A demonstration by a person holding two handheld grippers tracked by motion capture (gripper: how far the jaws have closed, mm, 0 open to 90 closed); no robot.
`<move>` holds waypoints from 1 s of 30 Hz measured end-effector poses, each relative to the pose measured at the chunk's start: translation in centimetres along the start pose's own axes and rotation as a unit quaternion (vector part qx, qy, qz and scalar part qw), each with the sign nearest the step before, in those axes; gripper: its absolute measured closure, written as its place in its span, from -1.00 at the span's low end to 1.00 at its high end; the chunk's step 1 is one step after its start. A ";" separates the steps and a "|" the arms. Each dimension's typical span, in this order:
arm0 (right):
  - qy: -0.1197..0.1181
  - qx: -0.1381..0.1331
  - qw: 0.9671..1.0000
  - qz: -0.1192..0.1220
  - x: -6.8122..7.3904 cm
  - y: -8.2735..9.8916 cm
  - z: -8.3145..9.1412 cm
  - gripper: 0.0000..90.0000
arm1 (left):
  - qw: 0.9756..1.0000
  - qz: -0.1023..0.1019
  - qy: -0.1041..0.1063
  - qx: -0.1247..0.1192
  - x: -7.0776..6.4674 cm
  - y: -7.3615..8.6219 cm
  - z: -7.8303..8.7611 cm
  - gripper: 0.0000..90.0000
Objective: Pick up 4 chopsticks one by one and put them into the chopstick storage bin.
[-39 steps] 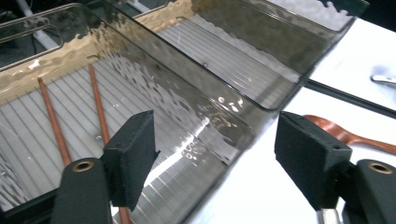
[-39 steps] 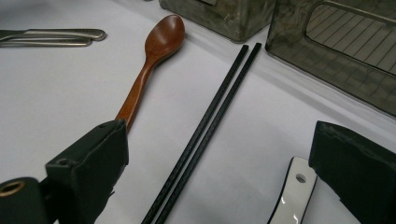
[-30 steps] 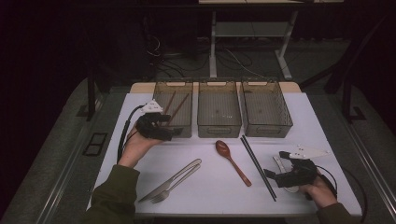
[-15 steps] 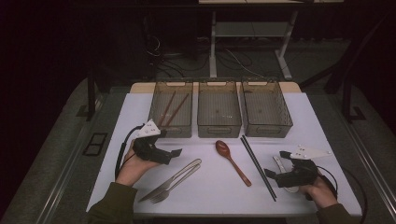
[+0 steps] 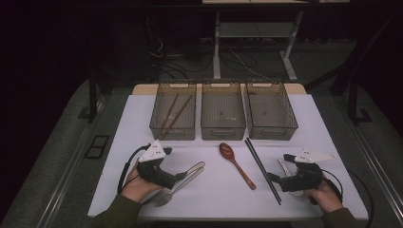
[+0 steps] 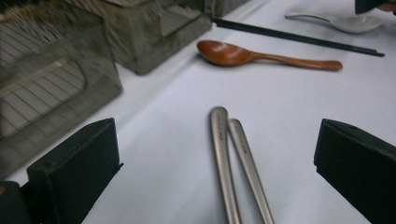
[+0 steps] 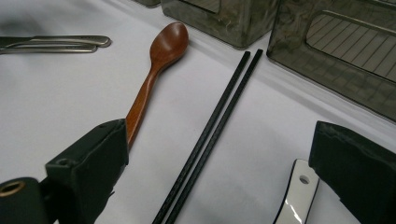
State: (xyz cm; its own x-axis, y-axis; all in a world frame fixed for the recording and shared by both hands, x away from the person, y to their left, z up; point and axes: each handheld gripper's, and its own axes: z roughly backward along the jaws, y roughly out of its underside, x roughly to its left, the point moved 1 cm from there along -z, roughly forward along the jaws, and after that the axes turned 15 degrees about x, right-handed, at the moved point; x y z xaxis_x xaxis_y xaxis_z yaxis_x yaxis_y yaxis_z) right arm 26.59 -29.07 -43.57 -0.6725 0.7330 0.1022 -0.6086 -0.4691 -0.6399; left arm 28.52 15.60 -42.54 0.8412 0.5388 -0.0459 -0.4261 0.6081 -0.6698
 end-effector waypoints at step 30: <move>0.010 0.046 0.999 -0.017 0.0 -5.0 -1.3 -0.51 | 1.000 0.011 0.017 0.003 -0.2 0.8 -0.8 -1.00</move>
State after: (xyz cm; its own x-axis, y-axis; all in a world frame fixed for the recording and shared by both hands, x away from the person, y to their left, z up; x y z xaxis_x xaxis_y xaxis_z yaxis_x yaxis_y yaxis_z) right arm 30.14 -26.06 -41.32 -0.6433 0.7581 0.1071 -0.6676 -0.4870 -0.5631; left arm 28.27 15.50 -43.68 0.8421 0.5325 -0.0858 -0.4469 0.5997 -0.6638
